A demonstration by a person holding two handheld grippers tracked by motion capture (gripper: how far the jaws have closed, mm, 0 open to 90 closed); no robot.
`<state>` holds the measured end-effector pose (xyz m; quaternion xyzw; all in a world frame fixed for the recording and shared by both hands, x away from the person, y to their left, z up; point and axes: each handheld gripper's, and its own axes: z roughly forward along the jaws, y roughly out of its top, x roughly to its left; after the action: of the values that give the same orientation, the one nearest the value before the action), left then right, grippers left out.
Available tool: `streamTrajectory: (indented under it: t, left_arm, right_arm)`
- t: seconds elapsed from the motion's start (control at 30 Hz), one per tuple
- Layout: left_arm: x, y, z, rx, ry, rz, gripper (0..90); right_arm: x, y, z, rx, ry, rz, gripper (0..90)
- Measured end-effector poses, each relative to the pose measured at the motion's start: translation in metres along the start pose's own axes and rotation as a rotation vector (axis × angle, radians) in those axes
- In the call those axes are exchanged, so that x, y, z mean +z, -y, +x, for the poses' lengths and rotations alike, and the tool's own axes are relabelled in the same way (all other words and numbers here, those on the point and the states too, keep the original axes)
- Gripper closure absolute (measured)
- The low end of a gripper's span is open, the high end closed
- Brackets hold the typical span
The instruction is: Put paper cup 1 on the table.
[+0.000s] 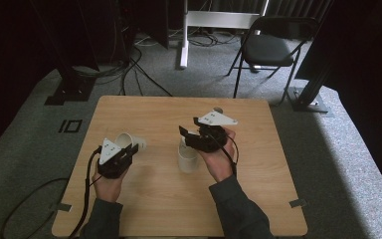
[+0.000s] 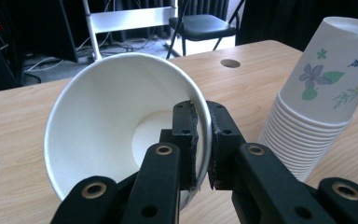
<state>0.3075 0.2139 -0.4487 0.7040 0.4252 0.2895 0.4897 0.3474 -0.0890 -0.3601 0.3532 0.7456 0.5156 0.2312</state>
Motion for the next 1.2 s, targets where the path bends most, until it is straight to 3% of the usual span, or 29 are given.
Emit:
streamTrajectory:
  t: [0.37, 0.73, 0.97, 1.0, 1.2]
  left_arm:
    - [0.002, 0.001, 0.002, 0.006, -0.019, 0.027, 84.0]
    - [0.003, 0.001, 0.006, 0.004, -0.033, 0.061, 83.9]
    - [0.004, 0.001, 0.009, -0.003, -0.037, 0.076, 83.9]
    - [0.004, 0.002, 0.01, -0.002, -0.04, 0.087, 83.9]
    - [0.004, 0.003, 0.014, -0.004, -0.053, 0.098, 83.9]
  right_arm:
    - [-0.016, 0.012, -0.014, 0.005, 0.037, -0.002, 40.1]
    - [-0.026, 0.04, -0.035, 0.046, 0.079, 0.022, 40.1]
    - [-0.032, 0.049, -0.042, 0.064, 0.093, 0.024, 40.1]
    - [-0.034, 0.052, -0.044, 0.087, 0.093, 0.018, 40.1]
    - [-0.036, 0.06, -0.046, 0.089, 0.111, 0.023, 40.0]
